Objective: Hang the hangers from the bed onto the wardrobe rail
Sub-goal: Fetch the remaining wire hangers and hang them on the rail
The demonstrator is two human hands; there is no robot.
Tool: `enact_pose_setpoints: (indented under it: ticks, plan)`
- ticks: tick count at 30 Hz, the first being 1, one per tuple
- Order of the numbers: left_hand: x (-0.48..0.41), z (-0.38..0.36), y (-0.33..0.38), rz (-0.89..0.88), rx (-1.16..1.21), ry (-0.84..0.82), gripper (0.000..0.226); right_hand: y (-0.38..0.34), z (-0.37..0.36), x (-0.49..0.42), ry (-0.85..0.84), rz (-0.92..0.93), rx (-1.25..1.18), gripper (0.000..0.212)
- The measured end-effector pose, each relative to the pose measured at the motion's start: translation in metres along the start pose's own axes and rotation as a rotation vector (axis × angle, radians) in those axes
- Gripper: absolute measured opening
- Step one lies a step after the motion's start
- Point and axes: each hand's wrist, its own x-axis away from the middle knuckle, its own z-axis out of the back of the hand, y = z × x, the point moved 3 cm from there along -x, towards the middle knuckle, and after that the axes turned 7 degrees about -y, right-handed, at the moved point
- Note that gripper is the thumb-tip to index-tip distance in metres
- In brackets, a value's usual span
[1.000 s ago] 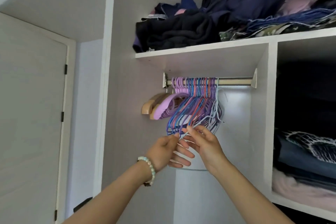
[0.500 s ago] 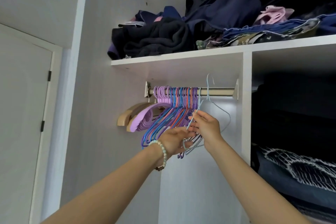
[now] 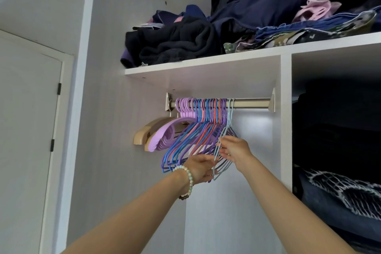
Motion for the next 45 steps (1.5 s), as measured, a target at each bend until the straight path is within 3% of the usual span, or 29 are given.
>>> enact_pose_setpoints:
  ticks: [4,8,15,24,36,45]
  plan:
    - [0.009,0.013,0.004,-0.032,-0.017,0.023,0.017,-0.002,-0.004,0.004,0.067,0.102,0.233,0.045]
    - [0.026,0.036,0.011,-0.081,0.032,0.085,0.014,-0.007,-0.022,0.015,0.098,0.151,0.337,0.077]
    - [0.089,0.123,0.029,-0.272,0.027,0.304,0.008,-0.043,-0.094,0.054,-0.054,0.354,0.311,0.06]
    - [0.26,0.288,0.023,-0.403,-0.194,0.705,0.021,-0.048,-0.288,0.134,-0.437,0.471,0.183,0.057]
    - [0.61,0.474,-0.093,0.029,-0.521,1.238,0.049,0.04,-0.608,0.358,-1.097,0.263,0.147,0.065]
    - [0.898,0.488,-0.258,0.613,-0.468,1.54,0.065,0.199,-0.761,0.608,-1.583,-0.029,0.296,0.073]
